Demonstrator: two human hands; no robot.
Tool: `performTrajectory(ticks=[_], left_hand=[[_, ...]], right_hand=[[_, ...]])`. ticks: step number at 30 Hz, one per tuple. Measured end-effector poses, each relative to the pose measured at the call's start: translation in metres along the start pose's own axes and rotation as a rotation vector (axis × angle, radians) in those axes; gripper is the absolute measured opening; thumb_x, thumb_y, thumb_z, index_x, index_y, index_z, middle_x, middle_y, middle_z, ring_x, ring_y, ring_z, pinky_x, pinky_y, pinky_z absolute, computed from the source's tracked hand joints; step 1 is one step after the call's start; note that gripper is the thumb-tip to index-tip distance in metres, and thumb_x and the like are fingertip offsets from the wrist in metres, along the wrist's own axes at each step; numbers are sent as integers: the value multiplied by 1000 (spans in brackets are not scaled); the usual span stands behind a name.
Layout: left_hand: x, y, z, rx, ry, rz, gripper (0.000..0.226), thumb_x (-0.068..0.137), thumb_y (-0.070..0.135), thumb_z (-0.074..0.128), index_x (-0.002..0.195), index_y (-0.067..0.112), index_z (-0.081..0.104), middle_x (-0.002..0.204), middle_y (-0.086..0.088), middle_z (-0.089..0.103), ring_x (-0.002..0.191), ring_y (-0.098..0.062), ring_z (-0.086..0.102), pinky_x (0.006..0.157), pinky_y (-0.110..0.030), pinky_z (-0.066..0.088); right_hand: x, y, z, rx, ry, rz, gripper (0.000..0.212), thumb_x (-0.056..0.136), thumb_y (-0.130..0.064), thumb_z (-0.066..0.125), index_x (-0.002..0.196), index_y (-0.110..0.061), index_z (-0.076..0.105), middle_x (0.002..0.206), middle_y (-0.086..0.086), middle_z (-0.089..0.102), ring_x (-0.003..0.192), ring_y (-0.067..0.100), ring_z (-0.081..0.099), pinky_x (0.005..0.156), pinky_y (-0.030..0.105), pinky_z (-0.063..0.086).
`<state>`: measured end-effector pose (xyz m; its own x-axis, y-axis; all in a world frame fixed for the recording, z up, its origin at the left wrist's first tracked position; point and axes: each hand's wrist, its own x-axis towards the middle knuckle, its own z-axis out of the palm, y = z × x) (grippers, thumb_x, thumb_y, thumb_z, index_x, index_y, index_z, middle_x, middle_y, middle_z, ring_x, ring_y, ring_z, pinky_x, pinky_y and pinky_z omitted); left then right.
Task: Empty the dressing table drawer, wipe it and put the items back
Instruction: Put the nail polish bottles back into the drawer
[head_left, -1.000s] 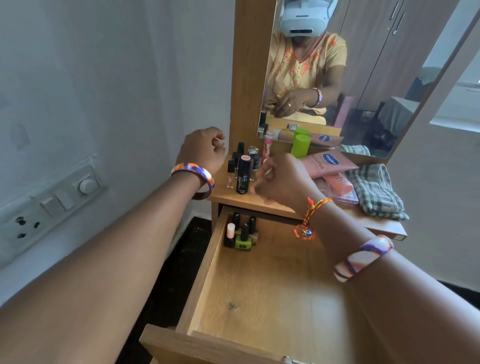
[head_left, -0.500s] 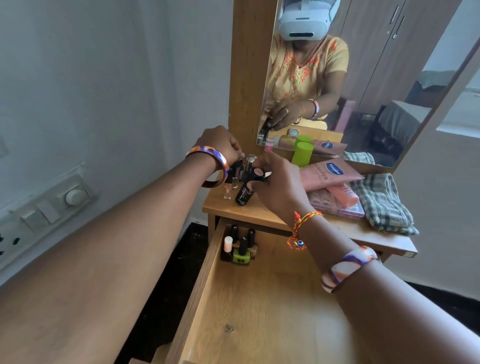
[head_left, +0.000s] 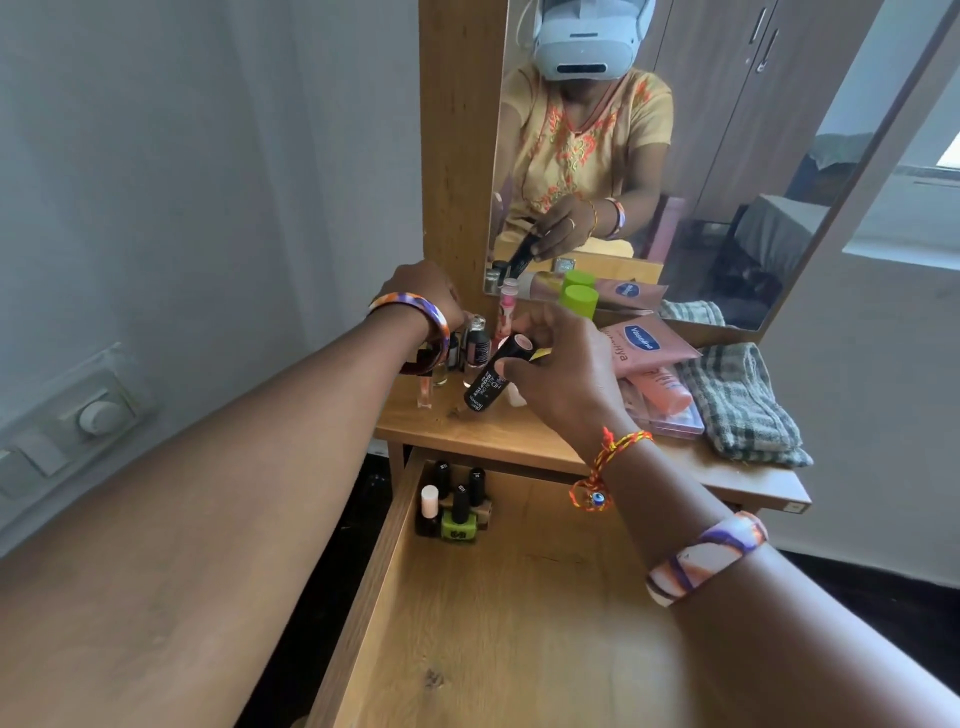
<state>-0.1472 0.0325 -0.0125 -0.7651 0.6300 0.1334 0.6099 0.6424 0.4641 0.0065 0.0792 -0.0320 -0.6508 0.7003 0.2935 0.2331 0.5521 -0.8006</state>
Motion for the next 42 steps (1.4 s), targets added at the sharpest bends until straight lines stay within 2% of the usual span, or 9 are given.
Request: performTrajectory(ticks=[6,11,15,19,25,29,33,38,42], left_hand=[[6,-2,4,-36,134,-60,17,87,10,58,95,5,72,98,-11,71,79,-24,62,66,-27,44],[3,2,-16,-154,260,-63,15,86,9,62,95,3,73,99,-13,72,90,-27,68,79,-30,51],[-14,10,-43,-215,352,4,16,87,7,61,97,4,73,105,-15,70,96,-28,66,89,-33,50],[-43,16,-63,-256,405,85,18,86,9,62,101,5,72,108,-13,70,98,-27,66,92,-33,50],[-101,13,-64,-270,240,177,14,82,13,70,94,6,74,96,-9,73,85,-17,65,81,-21,47],[-135,1,-51,-161,8,174,15,79,14,73,92,6,75,94,-8,73,89,-19,66,81,-25,49],[-157,-21,-23,-77,-147,139,14,75,13,76,89,8,76,91,-7,73,87,-19,67,81,-27,51],[-170,-38,14,38,-218,87,11,76,14,75,88,16,76,95,-2,73,87,-17,66,78,-26,51],[-176,-44,36,125,-184,74,22,76,4,66,84,21,76,94,-7,72,89,-28,67,82,-36,55]], right_hand=[[-1,3,-2,20,-8,21,29,75,-9,73,101,-16,61,97,0,61,79,15,55,56,13,40],[-2,-3,-8,51,4,29,29,74,-8,74,100,-16,62,100,0,64,87,13,56,62,12,42],[-6,-11,-12,75,3,40,29,73,-6,75,97,-15,62,93,-1,63,86,15,59,77,32,56],[-13,-18,-18,72,-14,48,27,71,-6,77,90,-16,60,73,-9,53,77,14,56,78,43,58],[-29,-23,-24,-20,-161,103,24,67,-12,80,77,-21,60,76,0,62,72,20,60,77,44,59],[-49,-21,-26,-102,-344,145,14,69,-3,75,80,-5,67,74,8,64,58,17,57,59,28,57],[-70,-9,-12,-149,-462,186,21,68,1,74,71,-14,60,68,1,59,49,12,55,46,18,52],[-91,5,17,-344,-560,94,30,67,-5,77,96,-13,69,86,1,64,72,14,61,61,20,55],[-104,13,36,-418,-546,44,26,71,-3,68,95,-9,68,87,4,60,80,20,57,65,22,41]])
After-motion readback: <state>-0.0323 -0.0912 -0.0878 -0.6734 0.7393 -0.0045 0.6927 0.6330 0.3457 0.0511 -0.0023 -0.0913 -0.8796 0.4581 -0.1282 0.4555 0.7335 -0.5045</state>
